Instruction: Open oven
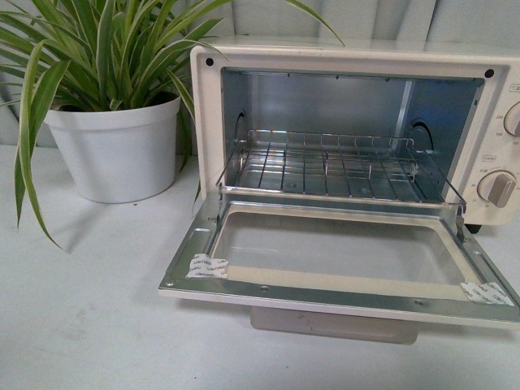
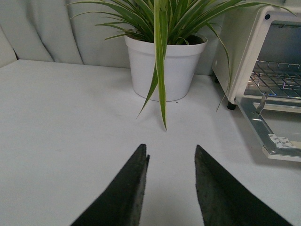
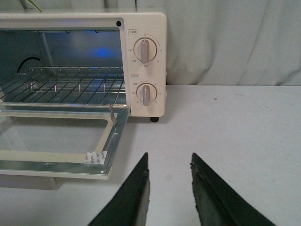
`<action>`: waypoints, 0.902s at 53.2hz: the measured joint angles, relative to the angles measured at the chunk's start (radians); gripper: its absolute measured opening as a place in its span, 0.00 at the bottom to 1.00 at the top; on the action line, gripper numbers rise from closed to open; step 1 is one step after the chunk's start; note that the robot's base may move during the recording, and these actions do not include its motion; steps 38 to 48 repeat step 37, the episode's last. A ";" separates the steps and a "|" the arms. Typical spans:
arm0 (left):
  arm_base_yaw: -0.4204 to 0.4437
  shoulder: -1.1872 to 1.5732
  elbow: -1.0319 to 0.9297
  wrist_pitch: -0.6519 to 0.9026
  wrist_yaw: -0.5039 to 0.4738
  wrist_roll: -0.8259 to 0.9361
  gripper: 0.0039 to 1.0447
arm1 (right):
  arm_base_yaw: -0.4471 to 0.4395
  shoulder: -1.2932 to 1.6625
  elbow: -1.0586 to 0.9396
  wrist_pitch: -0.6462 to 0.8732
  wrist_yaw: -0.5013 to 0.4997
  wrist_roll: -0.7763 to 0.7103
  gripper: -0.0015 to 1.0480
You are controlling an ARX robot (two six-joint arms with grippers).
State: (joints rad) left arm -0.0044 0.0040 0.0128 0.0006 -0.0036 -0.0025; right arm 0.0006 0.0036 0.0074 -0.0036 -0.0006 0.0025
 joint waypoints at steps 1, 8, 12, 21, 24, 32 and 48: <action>0.000 0.000 0.000 0.000 0.000 0.000 0.38 | 0.000 0.000 0.000 0.000 0.000 0.000 0.34; 0.000 0.000 0.000 0.000 0.000 0.000 0.60 | 0.000 0.000 0.000 0.000 0.000 0.000 0.58; 0.000 0.000 0.000 0.000 0.000 0.000 0.72 | 0.000 0.000 0.000 0.000 0.000 0.000 0.70; 0.000 0.000 0.000 0.000 0.000 0.000 0.95 | 0.000 0.000 0.000 0.000 0.000 0.001 0.93; 0.000 0.000 0.000 0.000 0.000 0.000 0.94 | 0.000 0.000 0.000 0.000 0.000 0.000 0.90; 0.000 0.000 0.000 0.000 0.000 0.000 0.94 | 0.000 0.000 0.000 0.000 0.000 0.000 0.91; 0.000 0.000 0.000 0.000 0.000 0.000 0.94 | 0.000 0.000 0.000 0.000 0.000 0.000 0.91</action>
